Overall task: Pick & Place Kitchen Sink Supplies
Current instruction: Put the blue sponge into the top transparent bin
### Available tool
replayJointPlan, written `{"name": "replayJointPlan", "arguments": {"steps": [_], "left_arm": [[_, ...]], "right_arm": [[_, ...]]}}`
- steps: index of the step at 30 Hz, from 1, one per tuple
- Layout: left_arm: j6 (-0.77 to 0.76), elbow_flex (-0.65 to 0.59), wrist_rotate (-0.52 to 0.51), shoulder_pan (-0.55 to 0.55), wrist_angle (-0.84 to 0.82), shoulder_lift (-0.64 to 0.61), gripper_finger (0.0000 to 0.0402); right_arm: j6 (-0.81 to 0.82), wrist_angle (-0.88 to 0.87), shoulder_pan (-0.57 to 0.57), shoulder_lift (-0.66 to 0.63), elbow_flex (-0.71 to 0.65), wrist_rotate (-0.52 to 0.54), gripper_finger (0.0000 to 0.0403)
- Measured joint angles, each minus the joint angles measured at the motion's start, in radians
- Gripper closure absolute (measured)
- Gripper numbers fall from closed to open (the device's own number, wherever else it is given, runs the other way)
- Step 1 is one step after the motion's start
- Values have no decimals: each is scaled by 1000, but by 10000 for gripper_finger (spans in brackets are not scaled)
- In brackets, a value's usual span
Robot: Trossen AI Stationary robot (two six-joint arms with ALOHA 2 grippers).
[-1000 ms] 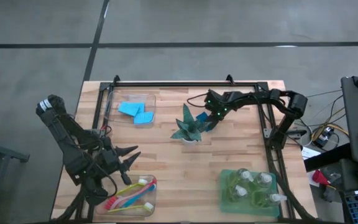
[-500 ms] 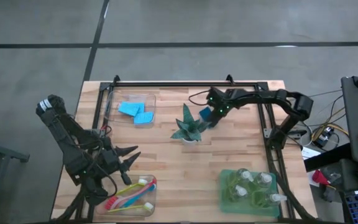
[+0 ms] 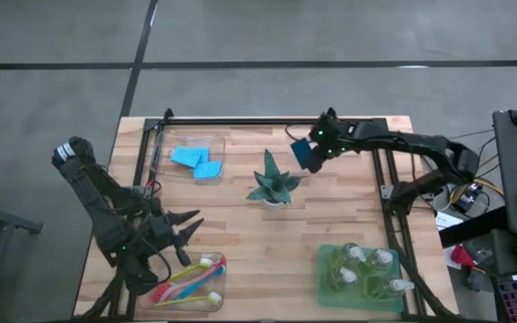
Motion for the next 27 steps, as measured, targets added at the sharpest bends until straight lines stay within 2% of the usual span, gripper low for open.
{"name": "replayJointPlan", "arguments": {"steps": [3,8,15,20,23,27], "left_arm": [[-15,-13,0,9,1,0,296],[-11,-13,-2,29,8,1,285],[7,-13,-11,77,14,1,220],[33,-13,-21,157,38,1,179],[74,-13,22,219,69,1,173],[156,-13,21,270,126,-2,172]], "right_arm": [[0,2,0,-66,0,6,395],[-3,22,1,-179,0,73,394],[-12,140,20,-318,1,101,394],[-40,282,105,-368,1,98,394],[-61,389,175,-363,1,96,394],[-91,499,263,-338,1,94,394]]}}
